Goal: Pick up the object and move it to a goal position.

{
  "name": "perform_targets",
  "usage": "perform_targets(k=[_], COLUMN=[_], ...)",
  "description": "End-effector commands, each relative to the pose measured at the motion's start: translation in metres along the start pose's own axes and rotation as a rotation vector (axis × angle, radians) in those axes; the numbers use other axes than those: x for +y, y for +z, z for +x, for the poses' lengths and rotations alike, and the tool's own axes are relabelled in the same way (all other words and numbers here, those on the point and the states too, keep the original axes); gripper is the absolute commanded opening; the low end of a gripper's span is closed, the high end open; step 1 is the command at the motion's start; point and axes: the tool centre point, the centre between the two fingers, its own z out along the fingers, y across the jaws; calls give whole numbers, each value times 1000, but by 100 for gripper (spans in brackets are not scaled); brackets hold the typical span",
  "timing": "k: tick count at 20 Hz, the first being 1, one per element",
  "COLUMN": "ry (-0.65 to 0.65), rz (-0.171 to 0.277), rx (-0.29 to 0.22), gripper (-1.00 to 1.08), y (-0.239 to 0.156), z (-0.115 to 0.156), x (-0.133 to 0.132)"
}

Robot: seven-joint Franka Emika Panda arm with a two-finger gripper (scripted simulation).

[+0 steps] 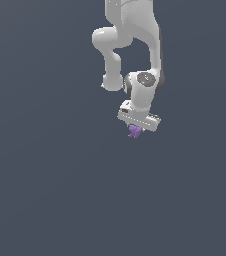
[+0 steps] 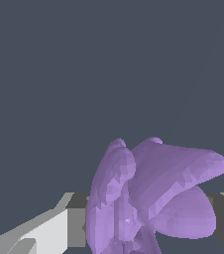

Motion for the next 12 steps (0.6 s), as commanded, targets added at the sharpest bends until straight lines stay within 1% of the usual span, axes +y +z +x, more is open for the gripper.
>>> perform_targets(k=[1,6,12], ry=[2,2,2], rz=[0,0,0], rx=[0,0,0], gripper=[-100,-100,-100], y=[-1,-2,-2], z=[-10,-18,-14], x=[-7,-13,-12])
